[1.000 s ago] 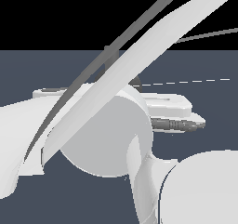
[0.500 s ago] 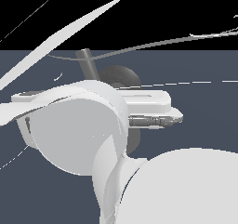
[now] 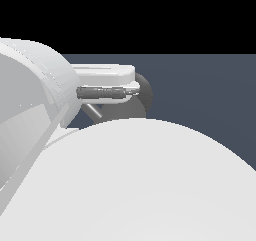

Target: Turn on the faucet by rotating a designated handle.

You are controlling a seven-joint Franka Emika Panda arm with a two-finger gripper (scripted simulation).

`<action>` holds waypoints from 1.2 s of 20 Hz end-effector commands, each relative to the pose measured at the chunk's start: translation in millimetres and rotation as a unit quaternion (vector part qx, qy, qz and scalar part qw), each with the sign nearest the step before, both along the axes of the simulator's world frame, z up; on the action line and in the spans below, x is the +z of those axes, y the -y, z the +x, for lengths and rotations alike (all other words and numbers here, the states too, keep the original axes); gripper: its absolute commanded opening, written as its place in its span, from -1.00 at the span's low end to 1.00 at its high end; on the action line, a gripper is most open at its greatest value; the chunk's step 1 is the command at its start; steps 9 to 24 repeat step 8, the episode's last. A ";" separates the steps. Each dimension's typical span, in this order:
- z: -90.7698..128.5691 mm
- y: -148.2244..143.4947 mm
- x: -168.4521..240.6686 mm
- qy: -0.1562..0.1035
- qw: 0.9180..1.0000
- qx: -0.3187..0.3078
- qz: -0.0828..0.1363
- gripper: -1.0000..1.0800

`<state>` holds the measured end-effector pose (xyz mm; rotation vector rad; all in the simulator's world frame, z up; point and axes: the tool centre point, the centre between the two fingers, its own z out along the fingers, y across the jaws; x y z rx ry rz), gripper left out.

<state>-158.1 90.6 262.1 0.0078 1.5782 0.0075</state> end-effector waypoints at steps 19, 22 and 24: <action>-2.0 -6.5 4.1 0.002 1.000 -0.021 0.002 -1.00; -2.0 -6.5 4.1 0.002 1.000 -0.021 0.002 -1.00; -2.0 -6.5 4.1 0.002 1.000 -0.021 0.002 -1.00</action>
